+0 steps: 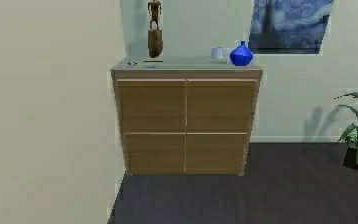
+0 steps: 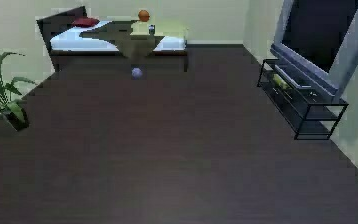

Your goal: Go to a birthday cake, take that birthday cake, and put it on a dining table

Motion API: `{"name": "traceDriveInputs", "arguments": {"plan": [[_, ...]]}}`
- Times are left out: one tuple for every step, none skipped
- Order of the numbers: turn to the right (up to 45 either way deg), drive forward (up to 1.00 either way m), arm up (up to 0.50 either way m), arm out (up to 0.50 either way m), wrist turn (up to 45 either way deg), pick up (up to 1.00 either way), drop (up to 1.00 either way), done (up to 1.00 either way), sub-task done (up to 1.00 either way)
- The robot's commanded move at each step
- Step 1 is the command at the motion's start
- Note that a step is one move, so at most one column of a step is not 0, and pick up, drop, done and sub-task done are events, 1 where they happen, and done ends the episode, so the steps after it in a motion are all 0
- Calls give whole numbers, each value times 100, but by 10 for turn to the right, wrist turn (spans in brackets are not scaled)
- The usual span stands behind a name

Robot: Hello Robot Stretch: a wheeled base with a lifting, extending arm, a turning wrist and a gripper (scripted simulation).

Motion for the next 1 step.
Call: {"name": "traceDriveInputs", "arguments": {"plan": [[450, 0, 0, 0, 0, 0, 0, 0, 0]]}}
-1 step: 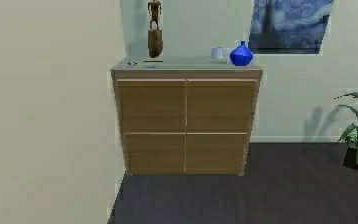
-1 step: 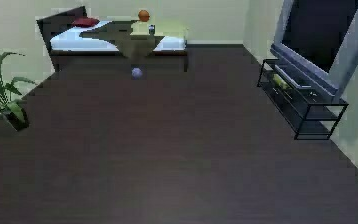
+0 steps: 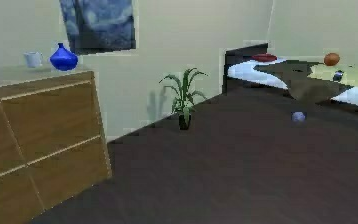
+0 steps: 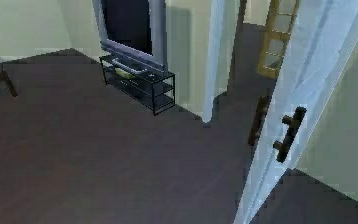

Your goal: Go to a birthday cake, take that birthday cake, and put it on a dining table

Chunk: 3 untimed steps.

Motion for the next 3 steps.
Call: {"name": "traceDriveInputs", "arguments": {"plan": [[450, 0, 0, 0, 0, 0, 0, 0, 0], [450, 0, 0, 0, 0, 0, 0, 0, 0], [90, 0, 0, 0, 0, 0, 0, 0, 0]]}}
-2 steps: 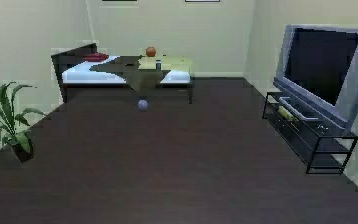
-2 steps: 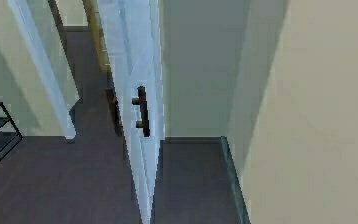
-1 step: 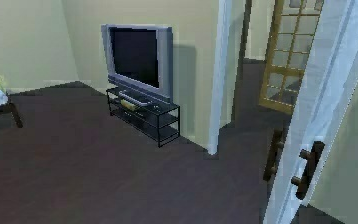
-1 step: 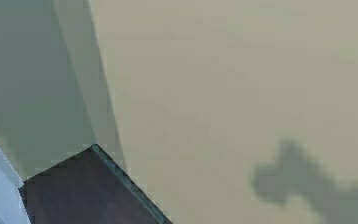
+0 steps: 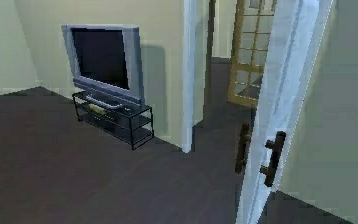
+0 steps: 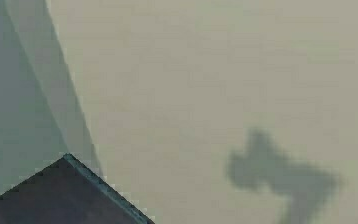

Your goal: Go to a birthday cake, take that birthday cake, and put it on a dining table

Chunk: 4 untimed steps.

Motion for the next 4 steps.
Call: {"name": "traceDriveInputs", "arguments": {"plan": [[0, 100, 0, 0, 0, 0, 0, 0, 0], [330, 0, 0, 0, 0, 0, 0, 0, 0], [0, 5, 0, 0, 0, 0, 0, 0, 0], [30, 0, 0, 0, 0, 0, 0, 0, 0]]}}
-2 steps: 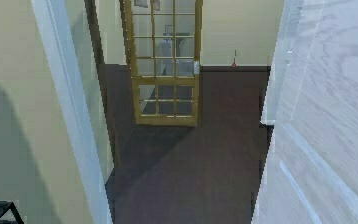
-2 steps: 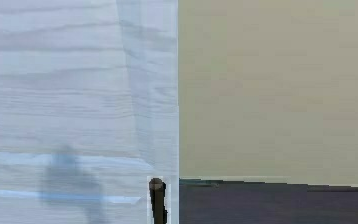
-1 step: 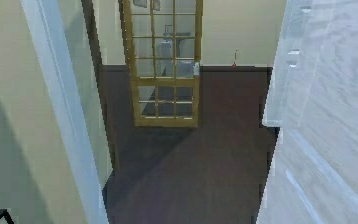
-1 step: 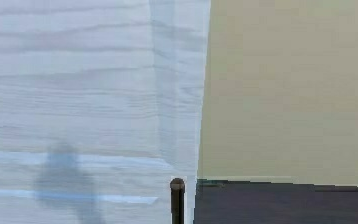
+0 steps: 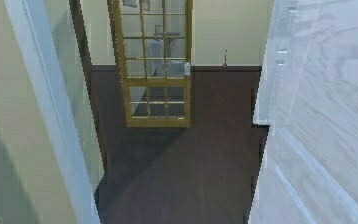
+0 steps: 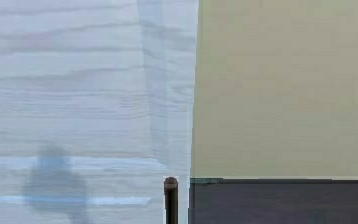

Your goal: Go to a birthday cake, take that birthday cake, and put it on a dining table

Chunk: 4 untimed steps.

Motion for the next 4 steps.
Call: {"name": "traceDriveInputs", "arguments": {"plan": [[-450, 0, 0, 0, 0, 0, 0, 0, 0], [-420, 0, 0, 0, 0, 0, 0, 0, 0], [0, 15, 0, 0, 0, 0, 0, 0, 0], [450, 0, 0, 0, 0, 0, 0, 0, 0]]}}
